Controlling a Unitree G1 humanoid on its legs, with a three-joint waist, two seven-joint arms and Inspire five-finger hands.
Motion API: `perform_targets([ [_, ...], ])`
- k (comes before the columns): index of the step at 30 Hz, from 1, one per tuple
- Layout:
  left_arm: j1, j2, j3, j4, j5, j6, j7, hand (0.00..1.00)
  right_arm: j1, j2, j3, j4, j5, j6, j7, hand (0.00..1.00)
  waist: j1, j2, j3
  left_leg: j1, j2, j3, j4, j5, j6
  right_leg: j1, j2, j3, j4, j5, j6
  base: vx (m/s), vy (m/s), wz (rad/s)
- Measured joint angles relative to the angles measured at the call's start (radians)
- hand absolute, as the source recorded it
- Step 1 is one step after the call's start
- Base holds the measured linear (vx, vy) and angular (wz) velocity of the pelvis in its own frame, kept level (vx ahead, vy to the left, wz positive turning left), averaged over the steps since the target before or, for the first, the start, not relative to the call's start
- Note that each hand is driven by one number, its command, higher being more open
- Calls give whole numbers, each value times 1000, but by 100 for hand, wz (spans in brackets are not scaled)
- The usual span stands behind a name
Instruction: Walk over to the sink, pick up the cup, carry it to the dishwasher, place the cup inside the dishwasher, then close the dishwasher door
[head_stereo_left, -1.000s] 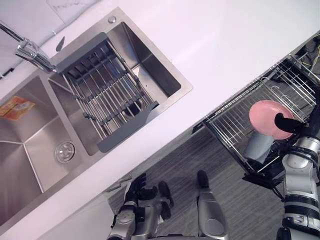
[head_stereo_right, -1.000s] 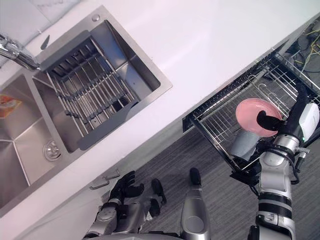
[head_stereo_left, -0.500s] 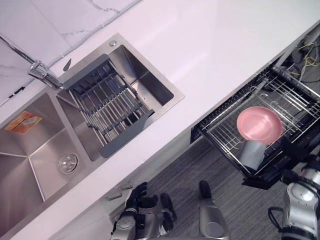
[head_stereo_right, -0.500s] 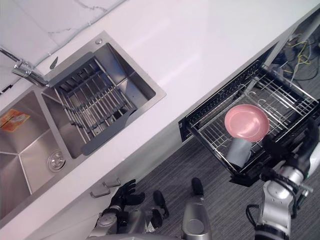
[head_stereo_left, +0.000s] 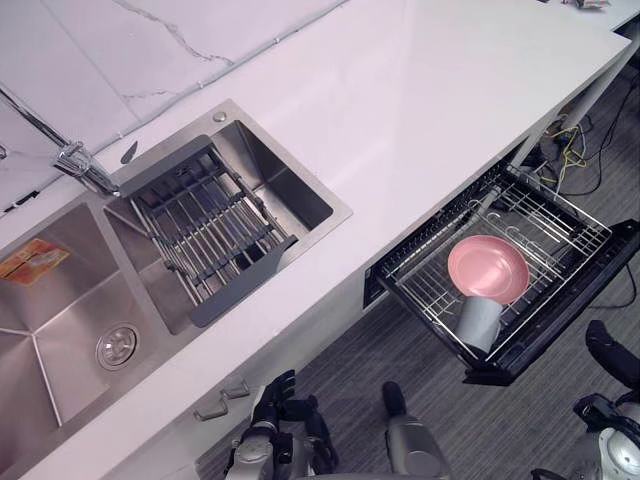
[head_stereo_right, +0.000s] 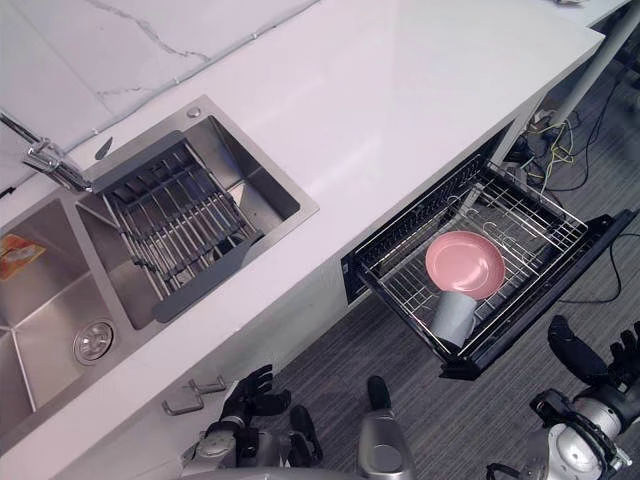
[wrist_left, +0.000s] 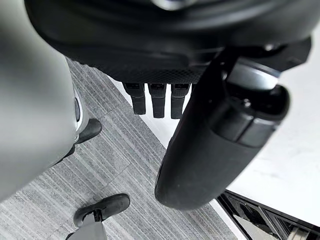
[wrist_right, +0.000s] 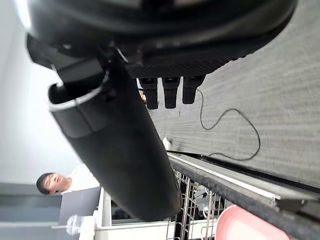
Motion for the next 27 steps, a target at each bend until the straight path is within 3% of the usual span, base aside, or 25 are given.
perform_targets([
  [12,0,0,0,-4,-1,0,0,90,-74,2,0,195,176,-8,66,90,14,-7,0,1,6,-7,11,-2,-3,-14,0,-24,66,-43,-4,0,-11,6],
  [27,5,3,-4,-29,-8,0,-2,90,-122,-3,65,259,295,-21,115,90,35,-10,2,-2,-1,-37,7,-1,-5,-21,-16,-67,115,-85,-9,8,-9,9],
])
